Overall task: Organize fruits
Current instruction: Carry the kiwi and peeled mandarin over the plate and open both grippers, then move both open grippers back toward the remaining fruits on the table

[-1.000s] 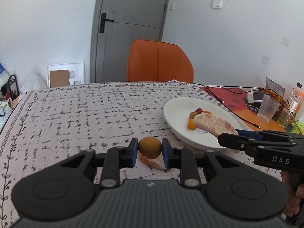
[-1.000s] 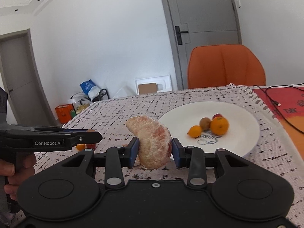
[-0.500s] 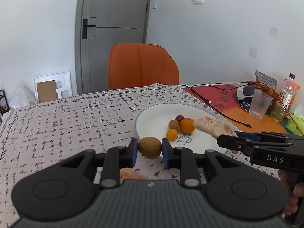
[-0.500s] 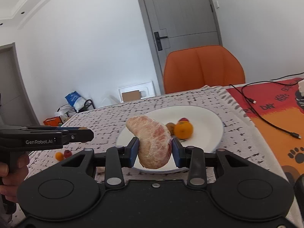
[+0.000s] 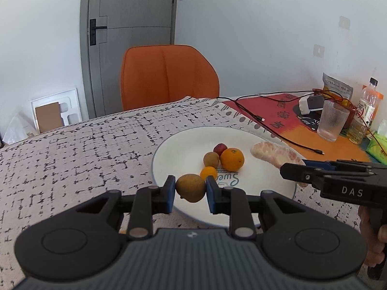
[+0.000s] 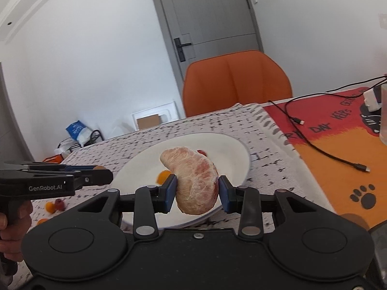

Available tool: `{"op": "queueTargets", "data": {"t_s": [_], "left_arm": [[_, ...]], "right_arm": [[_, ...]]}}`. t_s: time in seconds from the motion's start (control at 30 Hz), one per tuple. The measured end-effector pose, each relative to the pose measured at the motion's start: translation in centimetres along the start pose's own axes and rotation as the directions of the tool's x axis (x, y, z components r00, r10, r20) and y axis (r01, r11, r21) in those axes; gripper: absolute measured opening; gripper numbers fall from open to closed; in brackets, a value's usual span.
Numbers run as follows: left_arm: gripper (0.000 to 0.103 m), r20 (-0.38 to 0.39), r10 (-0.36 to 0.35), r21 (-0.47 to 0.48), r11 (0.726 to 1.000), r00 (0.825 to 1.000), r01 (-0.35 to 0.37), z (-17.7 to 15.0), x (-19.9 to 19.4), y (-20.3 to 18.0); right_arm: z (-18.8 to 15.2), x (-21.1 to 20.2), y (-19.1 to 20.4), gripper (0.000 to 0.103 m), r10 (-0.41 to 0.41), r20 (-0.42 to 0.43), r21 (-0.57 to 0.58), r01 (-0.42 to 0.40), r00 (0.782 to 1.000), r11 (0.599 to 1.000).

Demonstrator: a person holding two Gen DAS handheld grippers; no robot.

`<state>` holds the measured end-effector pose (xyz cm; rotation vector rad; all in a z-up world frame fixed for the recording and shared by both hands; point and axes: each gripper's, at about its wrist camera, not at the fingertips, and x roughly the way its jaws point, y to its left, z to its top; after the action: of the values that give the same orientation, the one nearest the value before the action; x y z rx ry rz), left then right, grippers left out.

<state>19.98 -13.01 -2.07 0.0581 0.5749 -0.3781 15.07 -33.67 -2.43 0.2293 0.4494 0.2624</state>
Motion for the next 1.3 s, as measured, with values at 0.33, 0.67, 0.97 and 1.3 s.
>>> {"op": "queueTargets", "data": {"t_s": [0.33, 0.67, 0.97, 1.3], "left_arm": [[0.03, -0.008, -0.012, -0.003, 1.0, 1.0, 0.012, 0.8, 1.4, -0.3], [0.057, -0.009, 0.046, -0.038, 0.998, 0.999, -0.046, 0.3, 0.3, 1.7], [0.076, -0.014, 0.114, -0.087, 0.99, 0.993, -0.115, -0.9, -1.6, 4.2], [0.081, 0.015, 0.167, -0.111, 0.98, 0.986, -0.164, -1.8, -4.7, 5.9]], "right_arm": [[0.6, 1.2, -0.9, 0.036, -0.036, -0.005, 0.01, 0.036, 0.999, 0.999], [1.1, 2.5, -0.8, 0.042, -0.079, -0.009, 0.014, 0.079, 0.997, 0.997], [0.6, 1.7, 1.7, 0.059, -0.017, -0.025, -0.04, 0.016, 1.0, 0.999], [0.2, 0.5, 3.5, 0.069, -0.003, -0.021, -0.056, 0.002, 1.0, 0.998]]}}
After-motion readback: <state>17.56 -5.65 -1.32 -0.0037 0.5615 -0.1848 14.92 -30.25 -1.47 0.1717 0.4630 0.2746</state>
